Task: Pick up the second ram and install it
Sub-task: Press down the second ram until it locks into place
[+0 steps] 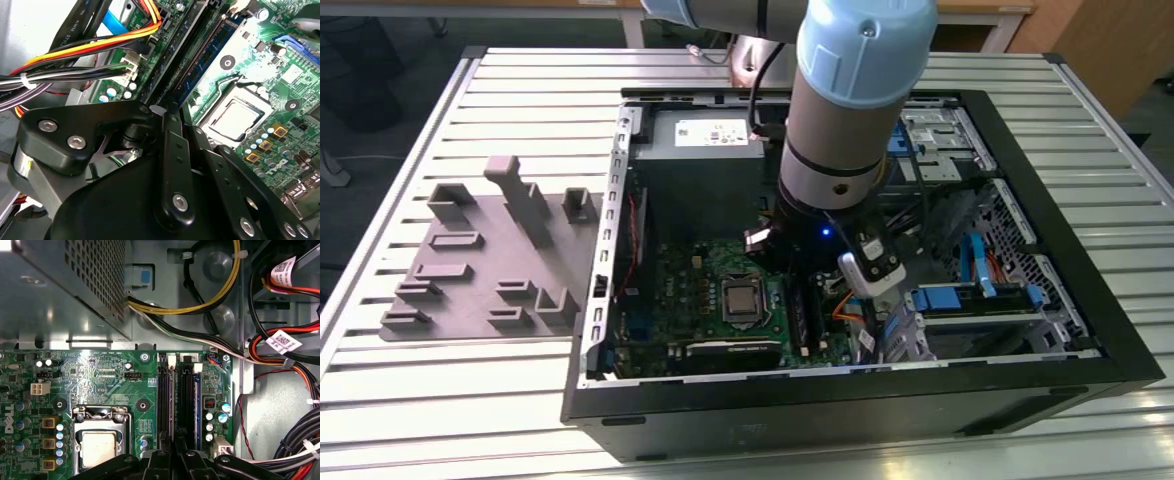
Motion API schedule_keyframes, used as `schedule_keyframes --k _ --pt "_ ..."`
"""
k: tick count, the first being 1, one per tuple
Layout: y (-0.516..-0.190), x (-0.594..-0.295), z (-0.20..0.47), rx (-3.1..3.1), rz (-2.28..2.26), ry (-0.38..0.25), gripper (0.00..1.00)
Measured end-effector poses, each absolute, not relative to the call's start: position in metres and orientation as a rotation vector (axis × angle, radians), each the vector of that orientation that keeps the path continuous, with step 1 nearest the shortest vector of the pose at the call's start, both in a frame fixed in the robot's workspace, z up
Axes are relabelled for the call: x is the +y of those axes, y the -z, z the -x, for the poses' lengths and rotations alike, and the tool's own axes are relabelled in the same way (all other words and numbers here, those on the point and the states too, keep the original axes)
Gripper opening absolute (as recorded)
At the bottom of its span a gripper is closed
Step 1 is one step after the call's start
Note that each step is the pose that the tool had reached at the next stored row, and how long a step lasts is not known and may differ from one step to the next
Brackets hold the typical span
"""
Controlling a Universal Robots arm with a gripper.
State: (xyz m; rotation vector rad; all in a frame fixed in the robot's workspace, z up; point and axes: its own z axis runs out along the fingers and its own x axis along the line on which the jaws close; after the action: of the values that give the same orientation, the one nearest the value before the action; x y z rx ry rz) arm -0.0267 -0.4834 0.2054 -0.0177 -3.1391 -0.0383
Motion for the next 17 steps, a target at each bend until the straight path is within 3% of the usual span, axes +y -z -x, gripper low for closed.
schedule_keyframes --k 9,10,14,17 --pt "-0.205 -0.483 0.027 -3.139 0.018 0.039 0.15" --pt "-0.205 -0.483 0.027 -3.139 0.018 0.039 0.21" --pt "-0.205 -0.483 0.027 -3.139 0.018 0.039 0.21" --pt "-0.223 -0.483 0.027 -3.139 0.018 0.038 0.21"
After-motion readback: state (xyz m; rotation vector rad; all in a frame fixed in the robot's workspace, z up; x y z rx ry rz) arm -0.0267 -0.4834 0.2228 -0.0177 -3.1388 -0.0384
